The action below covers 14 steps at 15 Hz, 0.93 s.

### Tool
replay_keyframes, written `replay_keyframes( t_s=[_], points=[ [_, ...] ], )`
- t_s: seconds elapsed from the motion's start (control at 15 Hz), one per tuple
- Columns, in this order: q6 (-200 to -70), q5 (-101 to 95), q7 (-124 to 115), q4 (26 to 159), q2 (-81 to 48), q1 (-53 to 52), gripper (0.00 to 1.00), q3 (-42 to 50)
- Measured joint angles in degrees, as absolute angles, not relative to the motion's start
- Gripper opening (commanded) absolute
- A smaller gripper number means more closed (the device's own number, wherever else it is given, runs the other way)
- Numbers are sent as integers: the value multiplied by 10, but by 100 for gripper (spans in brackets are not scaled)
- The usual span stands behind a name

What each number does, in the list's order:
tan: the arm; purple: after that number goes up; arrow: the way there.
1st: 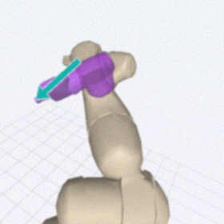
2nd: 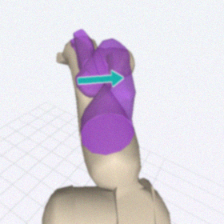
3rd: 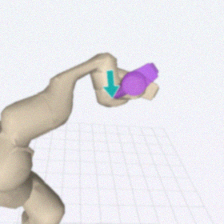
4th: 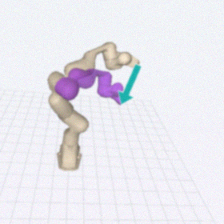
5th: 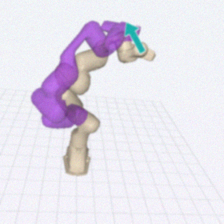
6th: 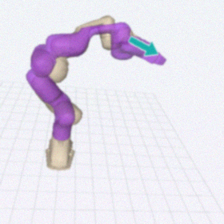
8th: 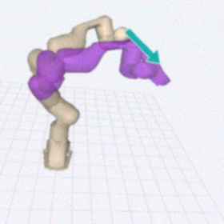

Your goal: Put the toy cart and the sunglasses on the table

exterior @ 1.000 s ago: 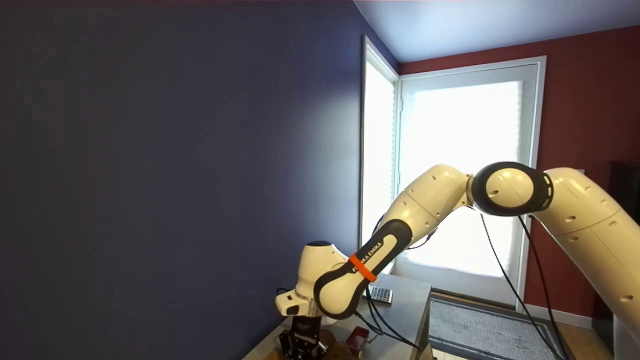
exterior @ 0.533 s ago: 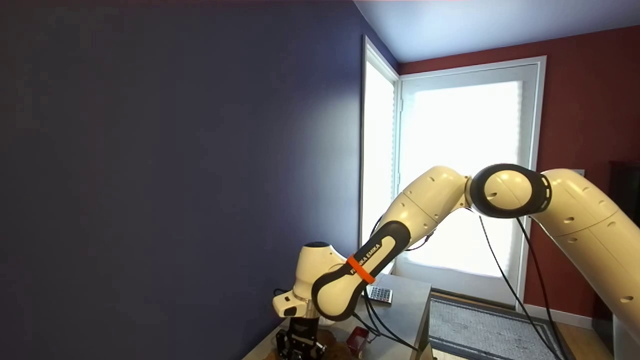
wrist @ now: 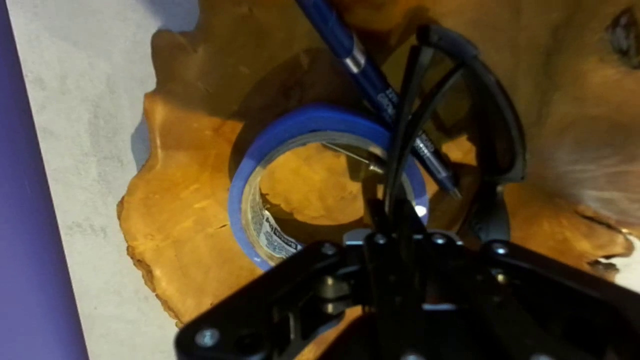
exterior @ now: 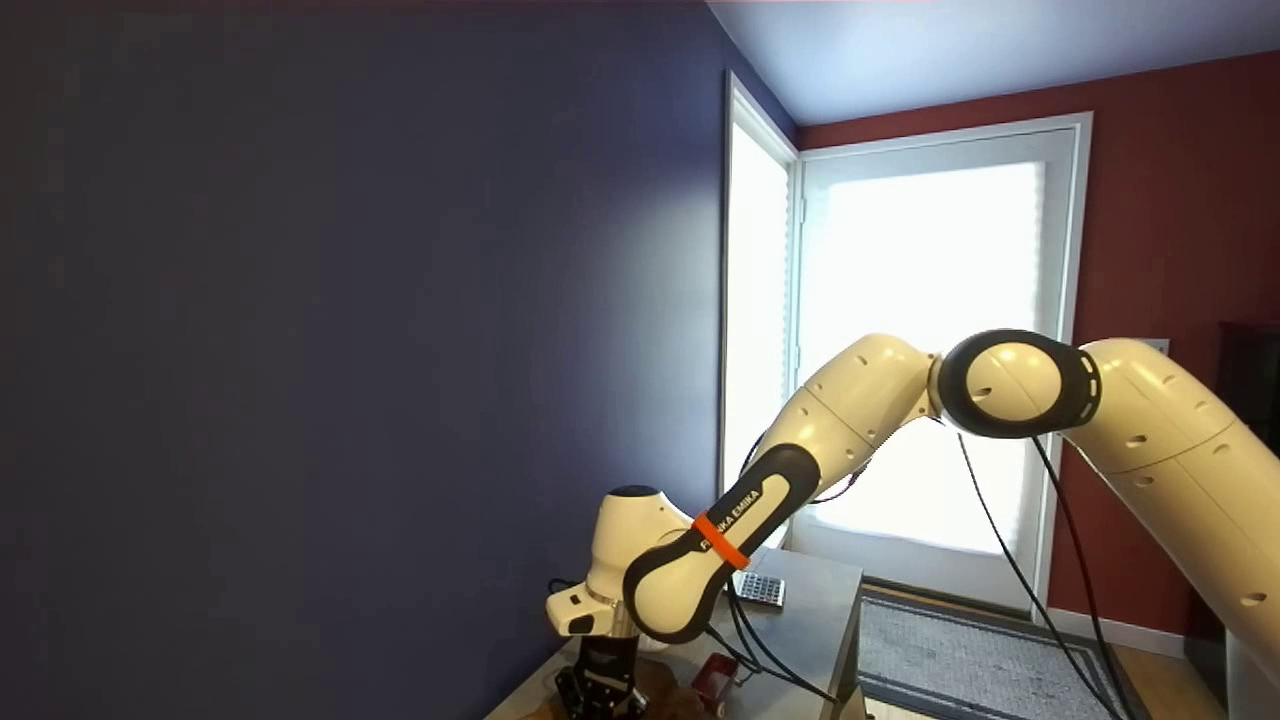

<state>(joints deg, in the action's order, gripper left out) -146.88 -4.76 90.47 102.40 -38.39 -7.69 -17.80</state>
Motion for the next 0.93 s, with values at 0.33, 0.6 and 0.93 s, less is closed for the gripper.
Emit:
replay_keyframes(
  t_s=[0.33, 0.6, 0.93],
  points=[
    [-1469, -48, 905, 1024, -374, -82, 2, -184],
    [-1457, -76, 901, 1025, -339, -113, 2, -184],
    [-1397, -152, 890, 1013, -311, -176, 2, -172]
  ],
)
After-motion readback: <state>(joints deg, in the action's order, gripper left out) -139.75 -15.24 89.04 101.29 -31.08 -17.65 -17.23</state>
